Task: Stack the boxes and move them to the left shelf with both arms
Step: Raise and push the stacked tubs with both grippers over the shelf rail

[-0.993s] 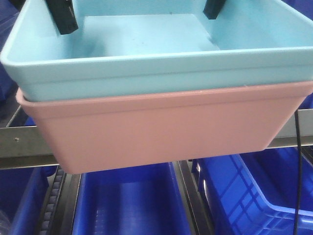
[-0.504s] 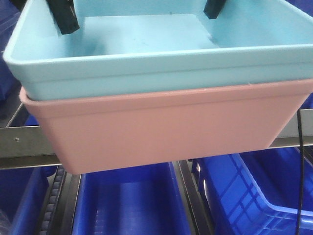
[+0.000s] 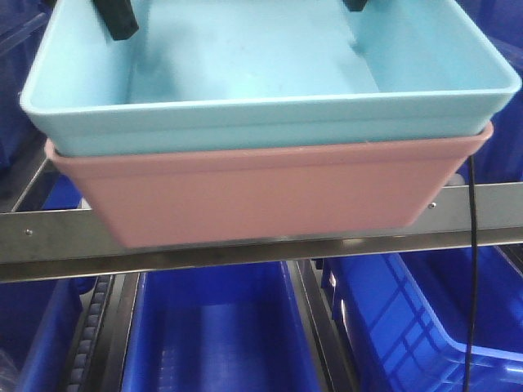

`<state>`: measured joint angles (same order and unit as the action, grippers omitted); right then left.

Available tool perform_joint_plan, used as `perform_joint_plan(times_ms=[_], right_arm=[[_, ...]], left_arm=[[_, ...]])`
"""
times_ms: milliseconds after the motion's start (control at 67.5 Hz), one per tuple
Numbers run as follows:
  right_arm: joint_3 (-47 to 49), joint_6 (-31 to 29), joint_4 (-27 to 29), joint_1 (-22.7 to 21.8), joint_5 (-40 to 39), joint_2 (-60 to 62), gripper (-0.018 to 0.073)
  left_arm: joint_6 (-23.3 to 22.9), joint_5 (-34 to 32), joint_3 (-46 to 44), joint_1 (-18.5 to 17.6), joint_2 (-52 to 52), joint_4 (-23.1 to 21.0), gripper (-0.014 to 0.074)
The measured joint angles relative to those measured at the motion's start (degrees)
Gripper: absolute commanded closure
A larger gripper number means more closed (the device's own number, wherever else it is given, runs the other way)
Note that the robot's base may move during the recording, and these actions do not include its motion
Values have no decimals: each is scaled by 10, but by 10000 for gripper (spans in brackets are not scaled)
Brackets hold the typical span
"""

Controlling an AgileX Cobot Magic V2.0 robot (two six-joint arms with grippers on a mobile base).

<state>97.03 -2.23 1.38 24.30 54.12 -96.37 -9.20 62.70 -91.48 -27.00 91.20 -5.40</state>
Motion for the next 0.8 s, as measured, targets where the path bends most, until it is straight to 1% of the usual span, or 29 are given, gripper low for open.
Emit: perform_joint_plan(times_ms=[119, 311, 445, 533, 637, 741, 800], right_arm=[[3, 1, 10, -10, 0, 0, 503], [10, 2, 14, -17, 1, -1, 503], [26, 3, 9, -22, 11, -16, 503], [37, 3, 6, -25, 23, -29, 503], [59, 3, 1, -28, 38, -49, 503], [85, 3, -2, -29, 47, -74, 503], [101, 3, -2, -29, 50, -86, 503]], left_arm=[[10, -29, 0, 7, 0, -3, 599], [17, -51, -1, 10, 7, -10, 599], [50, -47, -13, 11, 32, -30, 599], [58, -36, -30, 12, 54, -40, 599], [63, -23, -57, 13, 76, -40, 599], [69, -16, -93, 16, 95, -19, 599], [71, -19, -109, 18, 102, 0, 599]])
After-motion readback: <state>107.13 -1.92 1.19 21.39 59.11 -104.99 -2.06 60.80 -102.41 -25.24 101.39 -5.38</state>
